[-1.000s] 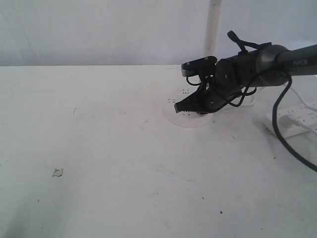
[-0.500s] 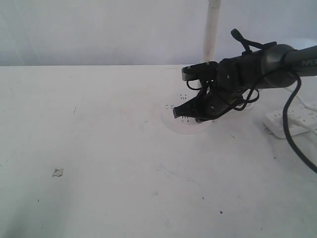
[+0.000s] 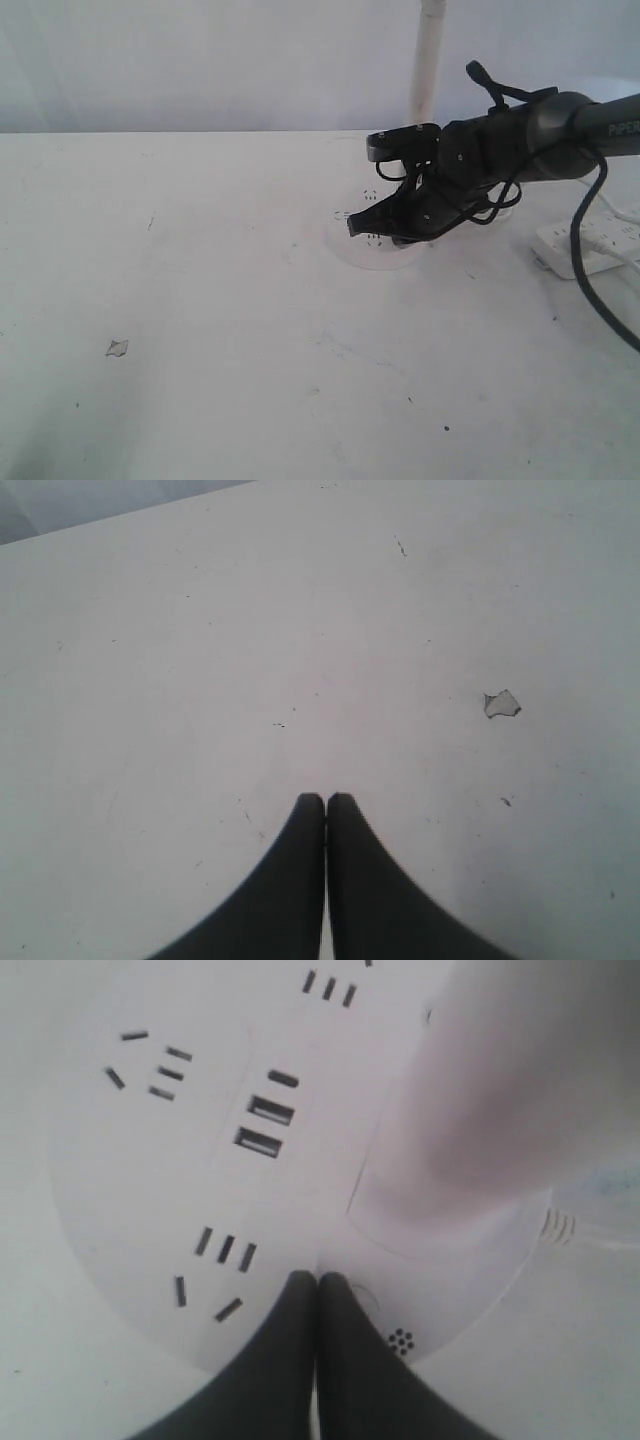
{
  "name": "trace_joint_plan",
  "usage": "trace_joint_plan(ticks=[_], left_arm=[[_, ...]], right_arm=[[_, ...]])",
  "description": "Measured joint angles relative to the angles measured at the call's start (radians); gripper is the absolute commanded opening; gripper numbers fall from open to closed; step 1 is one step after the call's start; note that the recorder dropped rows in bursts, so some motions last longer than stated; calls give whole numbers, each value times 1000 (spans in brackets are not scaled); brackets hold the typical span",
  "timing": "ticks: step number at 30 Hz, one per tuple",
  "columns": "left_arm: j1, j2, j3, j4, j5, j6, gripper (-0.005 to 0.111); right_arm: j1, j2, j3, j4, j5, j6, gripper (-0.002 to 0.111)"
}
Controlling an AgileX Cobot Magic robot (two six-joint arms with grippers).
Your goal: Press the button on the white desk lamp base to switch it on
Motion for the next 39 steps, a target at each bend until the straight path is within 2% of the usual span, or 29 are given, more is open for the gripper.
trace_joint_plan(ticks=[14,22,29,39], left_arm=[[0,0,0,0,0,0,0],[0,0,0,0,0,0,0],[0,0,0,0,0,0,0],[0,0,0,0,0,0,0]], right_arm=[[4,-7,2,0,-23,2,0],[4,-164,54,0,24,-15,0],[9,-426,302,5,-55,-6,0],[61,-1003,891,24,-401,92,0]])
